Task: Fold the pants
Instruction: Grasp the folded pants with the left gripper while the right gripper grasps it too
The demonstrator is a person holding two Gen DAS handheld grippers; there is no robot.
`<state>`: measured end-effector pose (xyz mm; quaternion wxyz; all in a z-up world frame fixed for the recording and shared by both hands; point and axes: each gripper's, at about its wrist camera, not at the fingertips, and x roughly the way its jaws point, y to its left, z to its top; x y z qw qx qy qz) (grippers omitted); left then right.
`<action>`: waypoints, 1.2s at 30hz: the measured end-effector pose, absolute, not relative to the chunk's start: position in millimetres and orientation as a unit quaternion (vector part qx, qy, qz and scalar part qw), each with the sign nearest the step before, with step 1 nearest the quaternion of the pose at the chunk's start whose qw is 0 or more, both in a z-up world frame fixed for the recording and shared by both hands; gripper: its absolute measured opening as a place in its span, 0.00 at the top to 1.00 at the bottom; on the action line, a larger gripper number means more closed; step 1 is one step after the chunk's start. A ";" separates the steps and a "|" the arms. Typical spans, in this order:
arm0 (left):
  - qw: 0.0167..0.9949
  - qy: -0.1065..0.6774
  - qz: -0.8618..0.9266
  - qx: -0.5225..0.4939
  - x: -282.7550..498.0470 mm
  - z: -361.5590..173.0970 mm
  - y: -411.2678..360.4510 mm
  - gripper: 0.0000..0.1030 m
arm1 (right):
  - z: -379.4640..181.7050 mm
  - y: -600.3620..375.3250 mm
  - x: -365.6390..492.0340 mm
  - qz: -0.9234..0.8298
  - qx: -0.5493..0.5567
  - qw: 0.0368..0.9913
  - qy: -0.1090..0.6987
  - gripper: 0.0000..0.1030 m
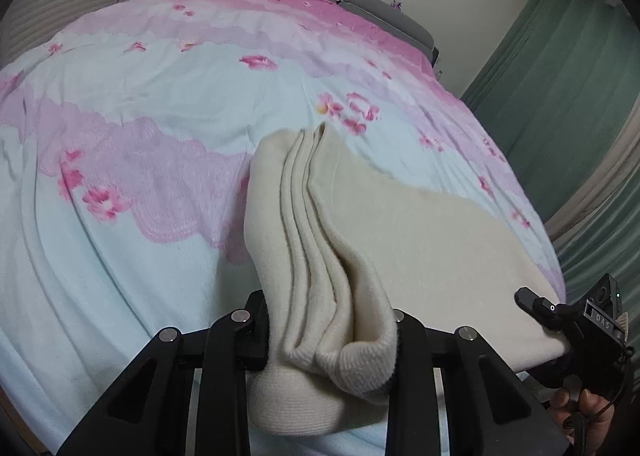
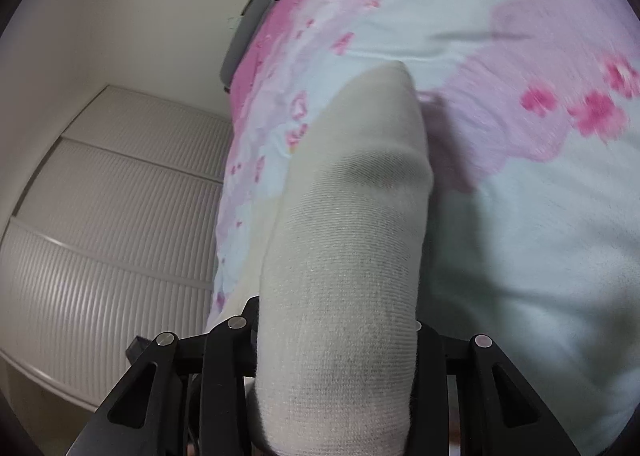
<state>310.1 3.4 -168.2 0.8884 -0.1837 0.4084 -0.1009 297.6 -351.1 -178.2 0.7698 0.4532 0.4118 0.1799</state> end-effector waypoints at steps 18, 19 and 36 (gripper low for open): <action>0.913 0.346 -0.084 -0.202 315.4 -90.9 152.7 0.73 | -81.3 -193.8 362.3 0.273 0.389 0.795 0.377 0.64; 0.916 0.338 -0.076 -0.201 319.5 -85.3 173.6 0.73 | -76.7 -169.4 376.7 0.283 0.386 0.794 0.376 0.64; 0.949 0.258 0.064 -0.171 475.2 -36.2 530.0 0.72 | -74.6 196.7 592.0 0.420 0.367 0.755 0.345 0.64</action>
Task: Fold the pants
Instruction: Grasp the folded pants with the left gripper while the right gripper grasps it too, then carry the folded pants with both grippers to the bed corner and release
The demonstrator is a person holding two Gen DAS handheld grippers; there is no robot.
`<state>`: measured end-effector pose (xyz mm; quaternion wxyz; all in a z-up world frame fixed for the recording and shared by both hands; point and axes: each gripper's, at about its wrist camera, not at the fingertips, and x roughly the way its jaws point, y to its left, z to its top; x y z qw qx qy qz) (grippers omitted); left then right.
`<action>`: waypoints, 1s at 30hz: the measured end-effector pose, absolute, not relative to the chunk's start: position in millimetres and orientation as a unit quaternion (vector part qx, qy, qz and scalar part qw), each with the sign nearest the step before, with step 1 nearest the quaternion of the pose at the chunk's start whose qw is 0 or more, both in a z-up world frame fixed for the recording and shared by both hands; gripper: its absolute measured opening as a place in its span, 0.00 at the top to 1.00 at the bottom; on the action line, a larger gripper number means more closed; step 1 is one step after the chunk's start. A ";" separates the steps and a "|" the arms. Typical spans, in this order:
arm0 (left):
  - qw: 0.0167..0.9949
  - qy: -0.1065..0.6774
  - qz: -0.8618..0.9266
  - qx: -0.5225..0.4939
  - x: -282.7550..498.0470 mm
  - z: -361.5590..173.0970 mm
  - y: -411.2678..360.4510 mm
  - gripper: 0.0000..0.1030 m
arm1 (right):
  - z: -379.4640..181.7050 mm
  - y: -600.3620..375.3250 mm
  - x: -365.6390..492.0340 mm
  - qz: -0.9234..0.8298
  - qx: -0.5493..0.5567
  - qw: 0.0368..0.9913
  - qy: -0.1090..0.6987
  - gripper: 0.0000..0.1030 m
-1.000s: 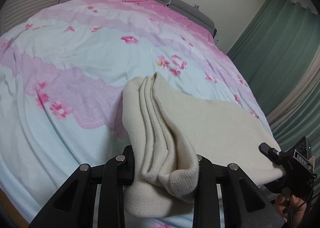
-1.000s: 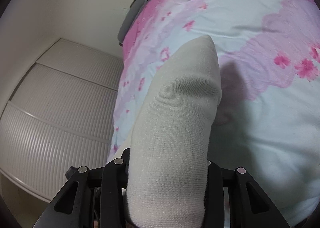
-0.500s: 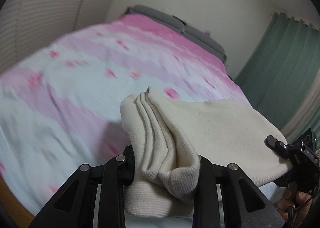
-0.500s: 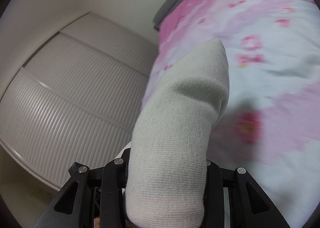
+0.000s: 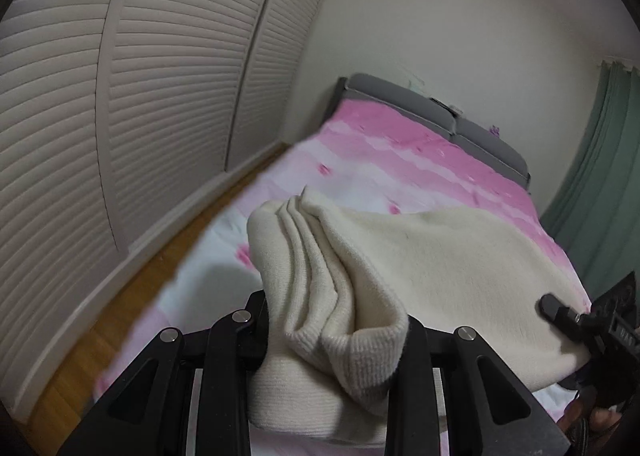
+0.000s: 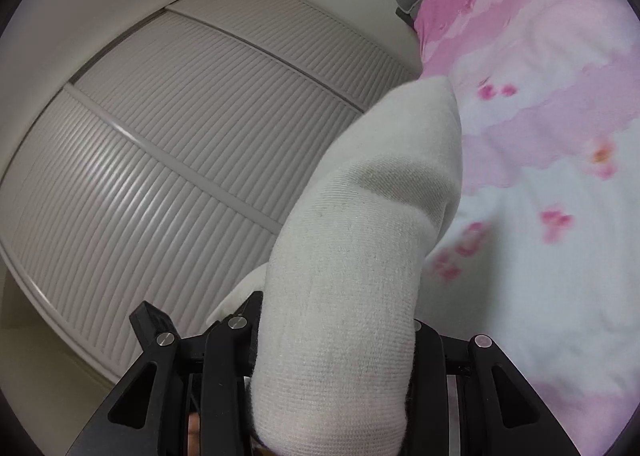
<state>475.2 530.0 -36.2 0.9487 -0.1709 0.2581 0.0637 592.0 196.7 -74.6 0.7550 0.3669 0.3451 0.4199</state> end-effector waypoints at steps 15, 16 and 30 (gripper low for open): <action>0.932 0.292 0.102 -0.189 487.6 -231.1 606.4 0.47 | -260.4 262.8 581.8 0.333 0.333 0.783 0.406 0.50; 0.931 0.290 0.110 -0.192 485.9 -235.5 609.0 0.43 | -260.6 261.8 580.6 0.330 0.331 0.785 0.406 0.49; 0.945 0.256 0.175 -0.104 443.4 -186.8 581.2 0.21 | -194.6 234.9 554.2 0.300 0.135 0.870 0.367 0.27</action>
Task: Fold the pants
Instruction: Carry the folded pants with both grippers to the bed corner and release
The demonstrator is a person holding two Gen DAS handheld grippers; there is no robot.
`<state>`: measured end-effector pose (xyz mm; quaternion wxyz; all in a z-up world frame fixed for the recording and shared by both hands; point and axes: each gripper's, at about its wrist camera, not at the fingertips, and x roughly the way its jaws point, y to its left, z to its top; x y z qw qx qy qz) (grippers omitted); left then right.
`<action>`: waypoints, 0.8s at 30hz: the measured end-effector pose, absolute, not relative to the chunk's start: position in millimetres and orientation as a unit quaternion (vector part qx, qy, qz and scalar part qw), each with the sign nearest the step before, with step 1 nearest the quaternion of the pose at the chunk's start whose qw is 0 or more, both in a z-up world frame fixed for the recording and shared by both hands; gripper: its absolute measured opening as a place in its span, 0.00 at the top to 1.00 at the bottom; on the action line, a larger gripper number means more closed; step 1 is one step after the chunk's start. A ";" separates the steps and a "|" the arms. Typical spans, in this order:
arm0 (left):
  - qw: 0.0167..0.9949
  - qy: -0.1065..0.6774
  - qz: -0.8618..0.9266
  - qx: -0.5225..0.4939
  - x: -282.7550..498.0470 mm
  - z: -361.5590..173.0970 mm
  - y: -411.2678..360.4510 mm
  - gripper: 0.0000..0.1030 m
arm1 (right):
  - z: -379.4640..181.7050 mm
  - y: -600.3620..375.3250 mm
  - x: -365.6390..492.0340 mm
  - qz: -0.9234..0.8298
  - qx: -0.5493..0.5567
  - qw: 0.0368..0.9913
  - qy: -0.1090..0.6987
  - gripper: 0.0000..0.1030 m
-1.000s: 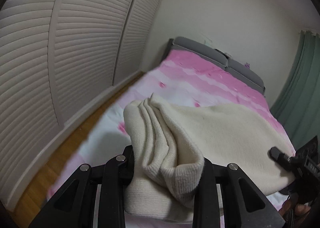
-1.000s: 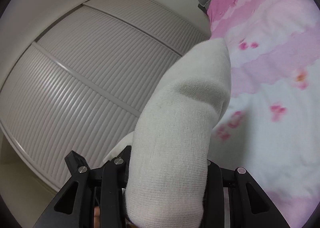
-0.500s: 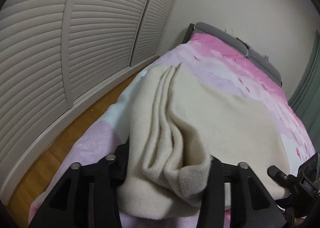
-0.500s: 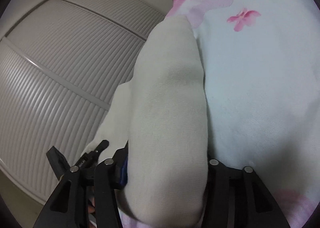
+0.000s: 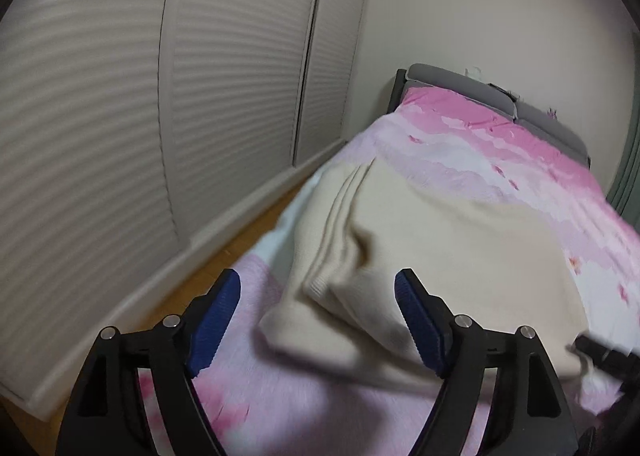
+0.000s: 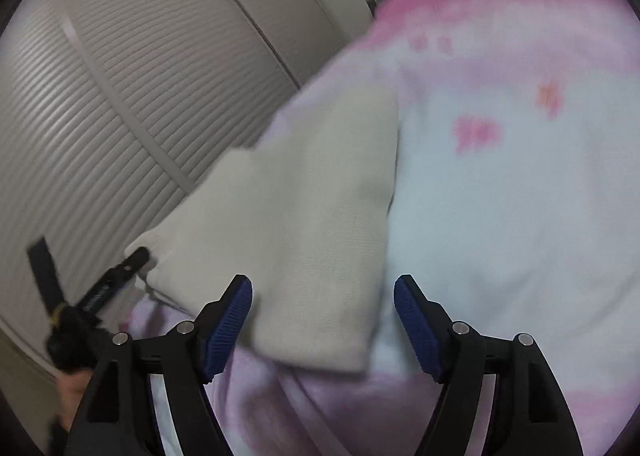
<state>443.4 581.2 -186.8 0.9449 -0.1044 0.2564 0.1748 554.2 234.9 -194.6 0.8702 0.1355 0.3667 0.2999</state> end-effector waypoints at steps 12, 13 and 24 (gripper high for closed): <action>0.941 0.249 0.228 -0.026 322.1 -110.5 439.2 0.13 | -65.3 164.7 406.5 0.245 -0.049 0.944 0.214 0.19; 0.941 0.248 0.226 -0.029 306.9 -105.4 421.5 0.12 | -60.6 152.9 396.3 0.244 -0.051 0.946 0.210 0.19; 0.962 0.237 0.125 -0.040 209.8 -59.7 225.1 0.07 | 0.4 -45.0 265.1 0.141 -0.037 0.971 0.190 0.08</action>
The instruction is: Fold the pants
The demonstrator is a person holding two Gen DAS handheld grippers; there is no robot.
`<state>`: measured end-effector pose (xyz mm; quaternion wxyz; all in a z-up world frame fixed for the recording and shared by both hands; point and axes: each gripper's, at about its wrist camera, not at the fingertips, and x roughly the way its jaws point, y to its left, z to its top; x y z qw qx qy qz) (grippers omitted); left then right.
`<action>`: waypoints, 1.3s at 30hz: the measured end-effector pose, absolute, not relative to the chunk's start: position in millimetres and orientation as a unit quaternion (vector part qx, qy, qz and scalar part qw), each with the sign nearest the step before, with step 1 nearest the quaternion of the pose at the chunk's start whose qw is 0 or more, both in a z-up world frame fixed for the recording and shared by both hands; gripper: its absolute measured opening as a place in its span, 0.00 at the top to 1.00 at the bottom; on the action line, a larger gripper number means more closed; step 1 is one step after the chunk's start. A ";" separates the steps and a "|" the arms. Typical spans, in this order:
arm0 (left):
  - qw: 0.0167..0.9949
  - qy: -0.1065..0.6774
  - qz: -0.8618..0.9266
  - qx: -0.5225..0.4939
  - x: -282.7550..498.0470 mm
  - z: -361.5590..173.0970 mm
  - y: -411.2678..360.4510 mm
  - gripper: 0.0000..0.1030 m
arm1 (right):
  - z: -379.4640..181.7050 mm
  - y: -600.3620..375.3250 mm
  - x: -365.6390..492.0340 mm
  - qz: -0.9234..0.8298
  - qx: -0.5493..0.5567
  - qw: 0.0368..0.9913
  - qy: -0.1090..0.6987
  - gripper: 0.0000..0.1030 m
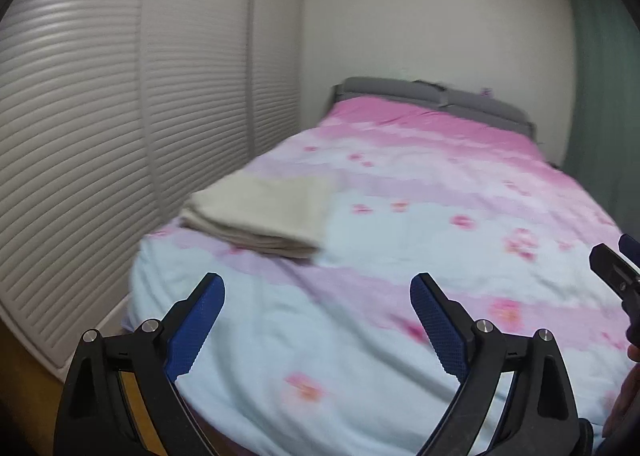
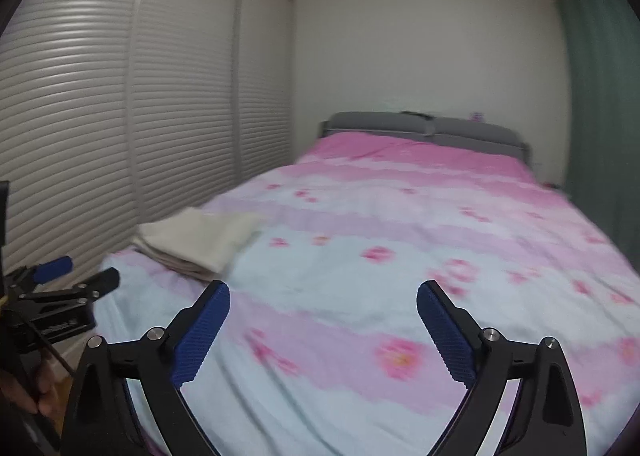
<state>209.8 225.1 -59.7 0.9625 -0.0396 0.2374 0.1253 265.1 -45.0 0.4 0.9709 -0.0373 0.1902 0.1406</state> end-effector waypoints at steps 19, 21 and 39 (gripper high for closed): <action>0.966 0.257 -0.014 0.023 144.9 -65.0 10.2 0.01 | 2.7 -243.9 145.4 -0.022 -0.001 0.975 0.221 0.04; 0.964 0.264 -0.009 0.022 144.0 -69.5 8.4 0.01 | 1.9 -243.3 143.3 -0.017 0.002 0.976 0.219 0.04; 0.965 0.262 0.007 0.022 139.4 -68.1 24.3 0.01 | -0.3 -248.5 139.8 -0.024 0.003 0.977 0.213 0.04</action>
